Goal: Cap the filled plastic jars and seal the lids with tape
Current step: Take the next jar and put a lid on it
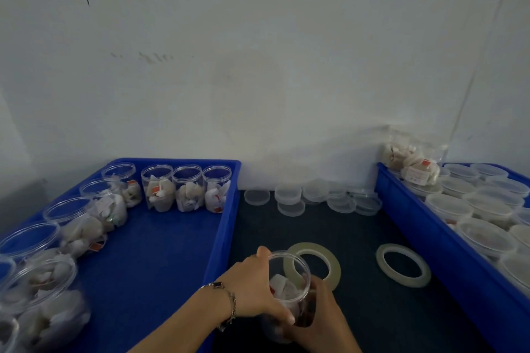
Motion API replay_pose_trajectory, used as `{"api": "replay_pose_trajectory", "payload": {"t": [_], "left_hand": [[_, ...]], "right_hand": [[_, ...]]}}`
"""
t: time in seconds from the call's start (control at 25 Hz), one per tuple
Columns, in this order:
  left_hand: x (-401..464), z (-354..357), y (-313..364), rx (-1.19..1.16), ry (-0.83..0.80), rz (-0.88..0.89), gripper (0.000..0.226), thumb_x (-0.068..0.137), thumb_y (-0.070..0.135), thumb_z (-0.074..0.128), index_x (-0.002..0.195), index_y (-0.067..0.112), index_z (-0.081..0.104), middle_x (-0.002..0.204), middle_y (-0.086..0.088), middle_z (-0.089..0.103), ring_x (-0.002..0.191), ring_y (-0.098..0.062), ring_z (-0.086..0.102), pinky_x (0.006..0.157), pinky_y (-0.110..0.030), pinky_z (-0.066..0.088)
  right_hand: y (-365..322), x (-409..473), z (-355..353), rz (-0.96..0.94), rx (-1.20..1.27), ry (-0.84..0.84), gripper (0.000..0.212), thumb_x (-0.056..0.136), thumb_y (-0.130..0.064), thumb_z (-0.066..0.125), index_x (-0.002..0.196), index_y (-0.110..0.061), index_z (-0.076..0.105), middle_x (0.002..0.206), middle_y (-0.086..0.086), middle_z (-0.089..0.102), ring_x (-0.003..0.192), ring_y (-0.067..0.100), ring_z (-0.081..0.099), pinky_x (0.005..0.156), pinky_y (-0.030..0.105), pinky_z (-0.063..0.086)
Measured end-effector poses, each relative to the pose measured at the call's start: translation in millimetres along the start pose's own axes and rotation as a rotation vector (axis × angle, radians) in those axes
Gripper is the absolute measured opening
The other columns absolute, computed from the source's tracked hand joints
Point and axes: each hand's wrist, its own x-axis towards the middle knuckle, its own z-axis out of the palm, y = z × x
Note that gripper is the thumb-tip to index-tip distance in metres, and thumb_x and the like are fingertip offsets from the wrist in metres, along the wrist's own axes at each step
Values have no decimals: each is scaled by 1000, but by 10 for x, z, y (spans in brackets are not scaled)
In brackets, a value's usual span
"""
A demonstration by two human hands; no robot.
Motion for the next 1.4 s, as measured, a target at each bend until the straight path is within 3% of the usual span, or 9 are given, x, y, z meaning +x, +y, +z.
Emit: {"api": "replay_pose_trajectory", "payload": {"t": [0.2, 0.32, 0.48, 0.56, 0.68, 0.88, 1.08, 1.2, 1.4], "left_hand": [[-5, -2, -36, 12, 1, -2, 105, 44, 66, 80, 126, 26, 28, 117, 6, 48, 103, -12, 53, 89, -32, 50], [17, -10, -62, -1, -15, -6, 108, 44, 65, 80, 129, 27, 26, 124, 3, 48, 107, -14, 52, 91, -34, 50], [45, -62, -112, -75, -49, 35, 103, 49, 55, 84, 132, 30, 28, 130, 5, 47, 112, -11, 51, 96, -33, 49], [59, -94, -139, -103, -53, 69, 98, 54, 49, 85, 133, 32, 30, 132, 6, 47, 114, -10, 51, 98, -32, 48], [90, -105, -156, -152, -68, 86, 91, 56, 43, 86, 130, 33, 33, 129, 6, 51, 113, -10, 53, 98, -34, 48], [142, -84, -207, -167, -105, 98, 90, 62, 45, 84, 132, 34, 29, 128, 6, 50, 113, -11, 53, 100, -35, 45], [182, -120, -237, -164, -130, 98, 83, 68, 44, 80, 132, 37, 27, 128, 6, 49, 112, -10, 52, 100, -34, 45], [155, -118, -211, -175, -110, 113, 89, 60, 44, 85, 130, 32, 31, 125, 8, 44, 114, -9, 48, 101, -34, 43], [150, -62, -186, -250, -25, 75, 94, 51, 46, 87, 127, 25, 35, 125, 11, 44, 114, -6, 46, 99, -30, 45]], "right_hand": [[65, -44, -75, -13, 37, -98, 77, 43, -41, 88, 105, -42, 43, 108, -17, 60, 98, -7, 60, 77, 15, 51], [112, 177, -469, 15, -16, -309, 59, 64, -14, 79, 111, -33, 48, 108, -9, 62, 98, -1, 62, 74, 17, 53], [150, 998, -816, -38, -294, -15, 36, 84, 0, 62, 107, -28, 55, 109, -7, 62, 104, 7, 60, 78, 10, 46], [112, 1431, -784, -49, -429, 38, 33, 89, -5, 56, 119, -20, 56, 122, 0, 60, 110, 13, 57, 88, 21, 45], [208, 1943, -579, -8, -686, -72, 46, 94, -14, 51, 139, -14, 41, 143, 8, 44, 128, 24, 45, 102, 36, 40], [474, 2358, -247, 62, -926, -175, 65, 100, -12, 37, 152, -11, -1, 160, 6, 0, 147, 23, 4, 118, 42, 13], [561, 2396, -203, -149, -1133, 37, 32, 96, -13, 45, 128, -9, 46, 135, 9, 47, 125, 24, 42, 103, 35, 34], [478, 2163, -193, -212, -925, 72, 19, 97, -13, 44, 115, -9, 48, 120, 10, 52, 109, 23, 50, 88, 31, 40], [90, 1529, -500, 83, 278, 522, 5, 94, -10, 49, 93, -7, 46, 86, 12, 61, 69, 17, 59, 54, 26, 49]]}}
